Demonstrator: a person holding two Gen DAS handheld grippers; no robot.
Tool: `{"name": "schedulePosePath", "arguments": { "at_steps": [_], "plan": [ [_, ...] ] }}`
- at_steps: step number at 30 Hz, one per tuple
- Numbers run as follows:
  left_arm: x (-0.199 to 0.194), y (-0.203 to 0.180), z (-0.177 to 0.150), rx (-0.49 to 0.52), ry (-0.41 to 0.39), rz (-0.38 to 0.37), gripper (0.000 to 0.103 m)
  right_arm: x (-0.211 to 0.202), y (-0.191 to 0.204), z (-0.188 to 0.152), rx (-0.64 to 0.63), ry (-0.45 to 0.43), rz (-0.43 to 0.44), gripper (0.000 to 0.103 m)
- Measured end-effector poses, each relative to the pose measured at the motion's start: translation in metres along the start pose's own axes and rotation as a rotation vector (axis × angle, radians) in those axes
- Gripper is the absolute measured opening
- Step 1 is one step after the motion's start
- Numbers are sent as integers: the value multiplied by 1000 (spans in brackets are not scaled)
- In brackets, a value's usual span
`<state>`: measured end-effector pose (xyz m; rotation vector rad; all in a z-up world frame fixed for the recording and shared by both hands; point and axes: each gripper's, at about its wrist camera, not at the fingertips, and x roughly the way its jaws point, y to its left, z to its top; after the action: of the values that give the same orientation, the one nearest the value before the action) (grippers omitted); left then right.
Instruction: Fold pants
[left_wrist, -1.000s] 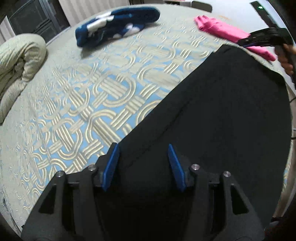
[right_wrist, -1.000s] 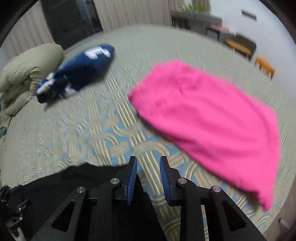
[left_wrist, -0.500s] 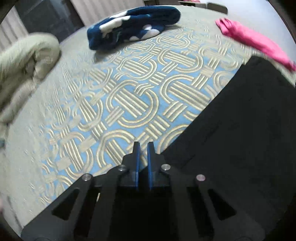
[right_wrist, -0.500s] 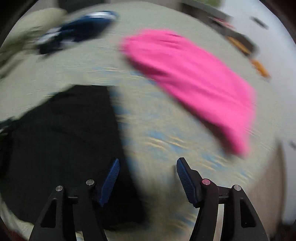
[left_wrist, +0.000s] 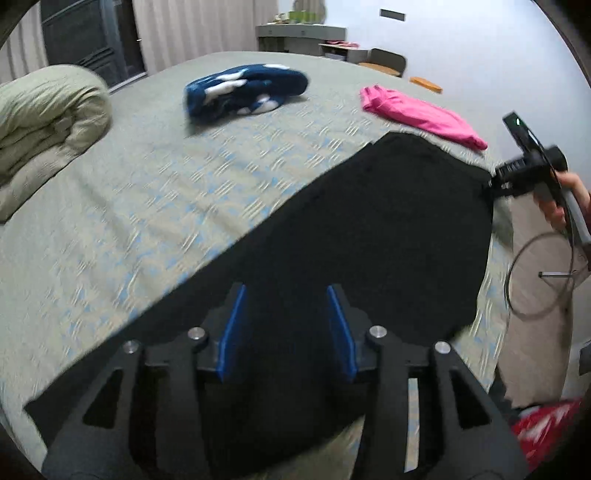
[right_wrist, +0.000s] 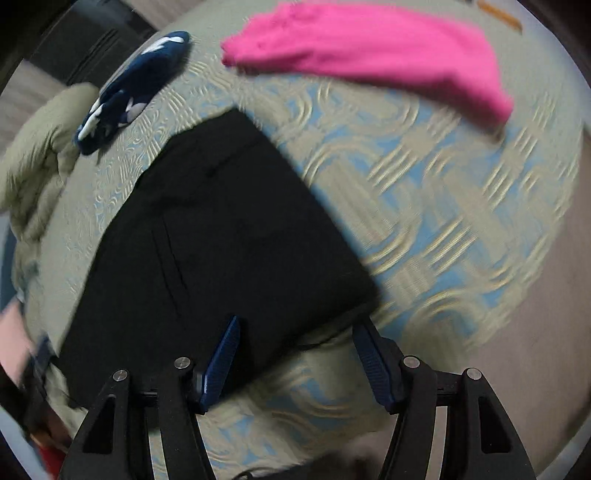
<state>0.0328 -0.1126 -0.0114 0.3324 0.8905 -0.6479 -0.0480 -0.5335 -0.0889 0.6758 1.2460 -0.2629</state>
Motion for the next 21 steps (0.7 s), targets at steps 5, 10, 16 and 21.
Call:
{"name": "schedulePosePath", "arguments": {
  "at_steps": [5,10,16,21],
  "plan": [
    [-22,38,-48,-126,25,102,49,-15,-3,10,45,-84,-22,13],
    [-43,77,-79,-264,1,169,49,-8,33,7,-225,-97,-213,25],
    [-61,113,-108,-382,-5,275,50,-34,46,-6,-236,-144,-363,45],
    [-87,141,-141,-487,-33,319,59,-73,57,-27,-199,-222,-347,49]
  ]
}}
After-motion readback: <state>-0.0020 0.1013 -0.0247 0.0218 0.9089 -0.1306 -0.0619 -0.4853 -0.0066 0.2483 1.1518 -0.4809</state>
